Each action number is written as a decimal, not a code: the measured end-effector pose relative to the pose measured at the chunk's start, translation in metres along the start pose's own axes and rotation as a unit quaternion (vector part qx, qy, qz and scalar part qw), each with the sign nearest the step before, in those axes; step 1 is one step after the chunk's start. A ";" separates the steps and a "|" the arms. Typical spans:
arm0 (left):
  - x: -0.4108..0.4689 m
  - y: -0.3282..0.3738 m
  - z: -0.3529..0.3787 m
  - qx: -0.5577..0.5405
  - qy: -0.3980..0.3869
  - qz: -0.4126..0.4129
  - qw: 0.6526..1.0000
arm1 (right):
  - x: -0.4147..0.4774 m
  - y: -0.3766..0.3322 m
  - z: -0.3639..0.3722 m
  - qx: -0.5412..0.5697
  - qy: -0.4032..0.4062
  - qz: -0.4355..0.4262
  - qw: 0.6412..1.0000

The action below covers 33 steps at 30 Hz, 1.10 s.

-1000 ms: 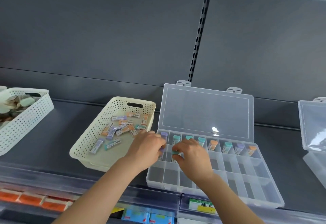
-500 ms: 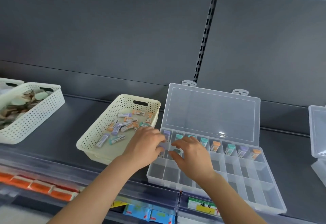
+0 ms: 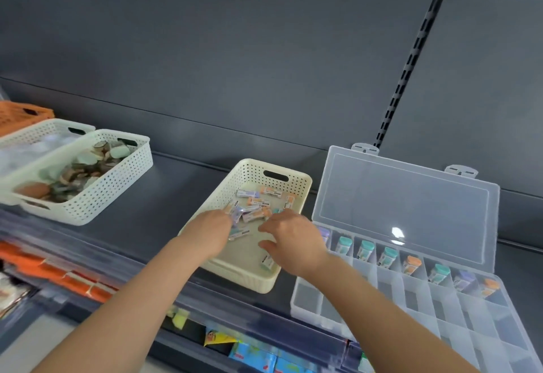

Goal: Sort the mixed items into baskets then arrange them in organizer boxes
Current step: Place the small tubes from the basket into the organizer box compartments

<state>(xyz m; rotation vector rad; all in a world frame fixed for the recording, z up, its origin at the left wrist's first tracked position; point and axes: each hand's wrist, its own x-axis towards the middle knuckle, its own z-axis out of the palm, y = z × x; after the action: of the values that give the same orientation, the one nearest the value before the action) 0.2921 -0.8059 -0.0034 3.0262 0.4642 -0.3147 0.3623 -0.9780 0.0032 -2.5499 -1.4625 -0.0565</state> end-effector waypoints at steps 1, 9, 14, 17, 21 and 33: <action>0.003 -0.004 0.001 -0.003 -0.014 0.007 1.000 | 0.011 -0.004 0.003 -0.025 -0.034 -0.004 0.999; 0.022 -0.015 -0.001 0.016 -0.082 0.011 0.996 | 0.064 -0.026 0.036 -0.063 -0.161 0.033 0.984; 0.031 -0.016 0.002 0.013 -0.107 0.002 0.994 | 0.070 -0.028 0.037 -0.073 -0.183 0.097 0.976; 0.037 -0.019 0.004 0.055 -0.096 0.037 0.993 | 0.071 -0.029 0.035 -0.037 -0.180 0.140 0.973; 0.035 -0.023 -0.004 0.097 -0.133 0.070 0.984 | 0.067 -0.023 0.032 -0.004 -0.142 0.186 0.972; 0.021 -0.019 -0.038 -0.317 0.014 0.136 0.938 | 0.014 -0.008 -0.016 0.163 0.211 0.203 0.942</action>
<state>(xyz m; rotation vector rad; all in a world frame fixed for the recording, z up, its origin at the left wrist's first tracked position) 0.3135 -0.7786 0.0289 2.4152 0.1059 -0.0783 0.3635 -0.9656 0.0218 -2.3204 -0.7094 -0.2557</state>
